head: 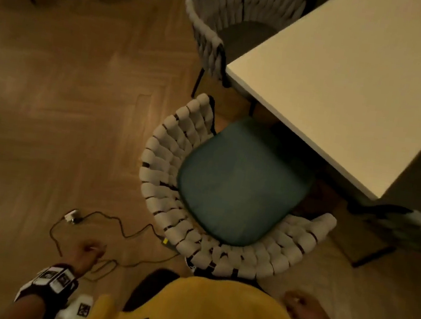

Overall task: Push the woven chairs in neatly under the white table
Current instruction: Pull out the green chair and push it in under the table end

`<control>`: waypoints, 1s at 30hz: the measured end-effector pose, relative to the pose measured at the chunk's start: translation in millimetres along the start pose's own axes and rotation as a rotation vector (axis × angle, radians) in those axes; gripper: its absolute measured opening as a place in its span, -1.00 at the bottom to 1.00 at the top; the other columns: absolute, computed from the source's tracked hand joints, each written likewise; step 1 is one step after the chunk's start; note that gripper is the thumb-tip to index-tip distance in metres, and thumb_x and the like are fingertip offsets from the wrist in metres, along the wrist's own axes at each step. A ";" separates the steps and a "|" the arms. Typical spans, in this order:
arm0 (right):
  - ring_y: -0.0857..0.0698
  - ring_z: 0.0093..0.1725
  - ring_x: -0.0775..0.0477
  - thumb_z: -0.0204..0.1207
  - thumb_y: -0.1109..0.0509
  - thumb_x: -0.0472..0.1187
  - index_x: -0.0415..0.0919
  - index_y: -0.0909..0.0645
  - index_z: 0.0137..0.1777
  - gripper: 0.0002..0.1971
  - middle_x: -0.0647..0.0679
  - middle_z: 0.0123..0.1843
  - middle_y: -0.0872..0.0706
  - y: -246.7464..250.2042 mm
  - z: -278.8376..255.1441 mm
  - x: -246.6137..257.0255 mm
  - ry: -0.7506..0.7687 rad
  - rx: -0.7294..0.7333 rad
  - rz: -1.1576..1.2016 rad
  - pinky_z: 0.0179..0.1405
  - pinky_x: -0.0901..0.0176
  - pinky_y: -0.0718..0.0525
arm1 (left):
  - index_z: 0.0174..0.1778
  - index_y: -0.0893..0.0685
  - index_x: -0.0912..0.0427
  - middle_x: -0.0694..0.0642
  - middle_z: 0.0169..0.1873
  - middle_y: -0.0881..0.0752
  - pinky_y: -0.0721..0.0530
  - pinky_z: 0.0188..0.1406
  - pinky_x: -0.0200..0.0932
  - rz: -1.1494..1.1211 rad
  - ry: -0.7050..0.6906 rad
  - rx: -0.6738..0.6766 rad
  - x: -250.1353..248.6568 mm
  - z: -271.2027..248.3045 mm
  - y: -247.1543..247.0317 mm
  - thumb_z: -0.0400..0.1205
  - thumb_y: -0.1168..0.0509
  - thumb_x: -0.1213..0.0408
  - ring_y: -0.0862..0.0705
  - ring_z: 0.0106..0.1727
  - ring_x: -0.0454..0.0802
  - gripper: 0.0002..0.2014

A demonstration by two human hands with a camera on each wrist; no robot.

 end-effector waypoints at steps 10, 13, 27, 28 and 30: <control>-0.69 0.10 -0.20 0.40 -0.38 0.35 -0.08 -0.25 0.61 -0.13 -0.23 0.41 -0.60 -52.8 -41.7 53.7 -0.102 -0.197 0.501 -0.18 0.10 -0.65 | 0.45 -0.42 0.27 0.36 0.26 -0.58 -0.59 0.02 0.10 0.112 -0.104 0.259 -171.7 63.4 -36.6 0.69 -0.27 0.29 -0.56 0.11 0.25 -0.59; -0.65 0.22 -0.22 0.41 -0.41 0.31 -0.10 -0.21 0.63 -0.12 -0.20 0.44 -0.58 -76.4 -56.5 65.1 -0.137 -0.277 0.527 -0.01 -0.01 -0.70 | 0.40 -0.46 0.24 0.33 0.29 -0.61 -0.66 -0.21 0.03 0.188 -0.090 0.313 -188.2 79.8 -44.1 0.59 -0.40 0.13 -0.62 0.11 0.30 -0.49; -0.75 -0.01 -0.34 -0.07 -0.63 0.20 -0.12 -0.43 0.41 -0.01 -0.22 0.19 -0.71 -140.1 -38.1 75.9 -0.309 -0.446 0.946 -0.27 -0.30 -0.81 | 0.27 -0.60 0.17 0.29 0.08 -0.76 -0.75 -0.07 0.38 0.216 -0.252 0.277 -256.2 176.0 -23.8 0.34 -0.58 0.15 -0.76 -0.05 0.33 -0.42; -0.73 0.03 -0.36 0.02 -0.65 0.12 -0.16 -0.38 0.43 -0.04 -0.25 0.23 -0.67 -137.3 -42.8 81.3 -0.324 -0.454 0.963 -0.19 -0.30 -0.81 | 0.27 -0.59 0.19 0.29 0.07 -0.76 -0.75 -0.07 0.38 0.237 -0.261 0.279 -261.6 166.3 -23.1 0.32 -0.57 0.17 -0.77 -0.05 0.34 -0.40; -0.69 0.08 -0.43 0.28 -0.62 -0.12 -0.21 -0.28 0.47 -0.19 -0.33 0.30 -0.60 -133.5 -53.2 89.6 -0.362 -0.457 0.995 -0.13 -0.32 -0.79 | 0.26 -0.59 0.22 0.30 0.04 -0.76 -0.76 -0.10 0.36 0.279 -0.282 0.270 -261.7 182.8 -24.9 0.25 -0.53 0.15 -0.77 -0.08 0.33 -0.36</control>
Point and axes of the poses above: each hand's wrist, its own z-axis towards the middle knuckle, its own y-axis out of the back of the hand, x = y × z, the point moved 10 cm from there along z, towards the middle knuckle
